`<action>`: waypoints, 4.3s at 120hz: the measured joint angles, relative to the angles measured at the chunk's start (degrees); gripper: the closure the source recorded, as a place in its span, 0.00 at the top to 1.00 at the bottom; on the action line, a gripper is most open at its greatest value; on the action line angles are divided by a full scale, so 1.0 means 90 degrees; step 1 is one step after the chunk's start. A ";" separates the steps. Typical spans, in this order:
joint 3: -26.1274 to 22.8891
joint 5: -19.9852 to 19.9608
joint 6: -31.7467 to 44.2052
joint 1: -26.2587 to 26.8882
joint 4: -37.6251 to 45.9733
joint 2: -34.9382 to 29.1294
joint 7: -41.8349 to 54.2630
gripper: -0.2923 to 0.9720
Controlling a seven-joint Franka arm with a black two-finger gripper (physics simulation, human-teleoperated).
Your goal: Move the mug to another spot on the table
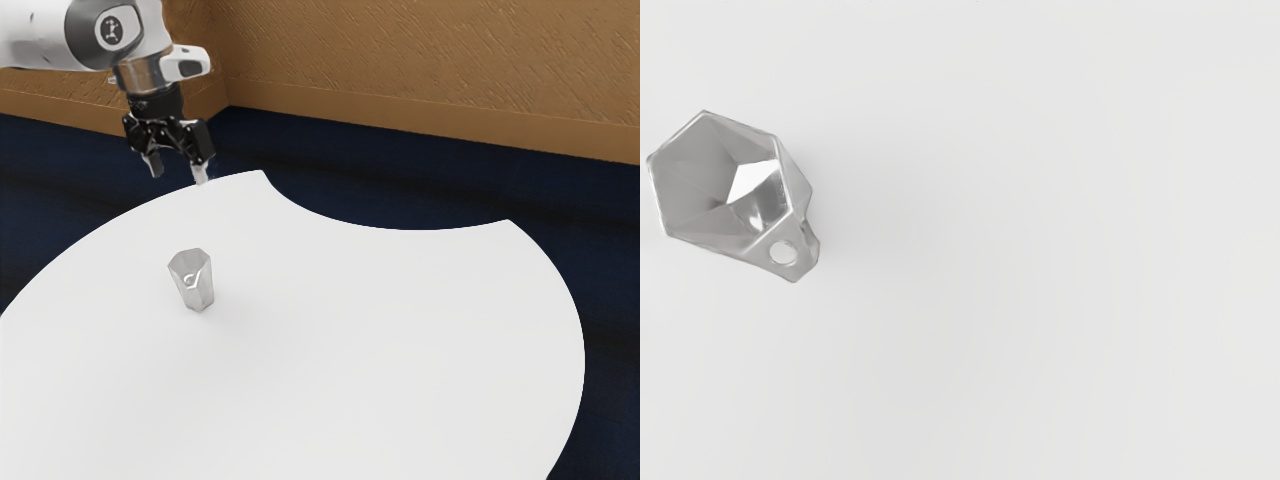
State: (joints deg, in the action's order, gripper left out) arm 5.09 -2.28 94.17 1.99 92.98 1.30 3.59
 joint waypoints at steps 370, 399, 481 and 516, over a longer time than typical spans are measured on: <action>0.0367 0.1387 0.7408 -0.0281 0.3937 0.1750 -0.4807 0.49; 0.0468 0.1405 0.7566 -0.0255 0.3910 0.1875 -0.4831 0.47; 0.0648 0.1865 0.7819 -0.0222 0.3870 0.2045 -0.4854 0.32; 0.0762 0.2534 0.8134 -0.0238 0.3872 0.1997 -0.4857 0.28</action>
State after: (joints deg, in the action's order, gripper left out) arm 11.95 20.52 167.38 -0.15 127.83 19.28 -40.12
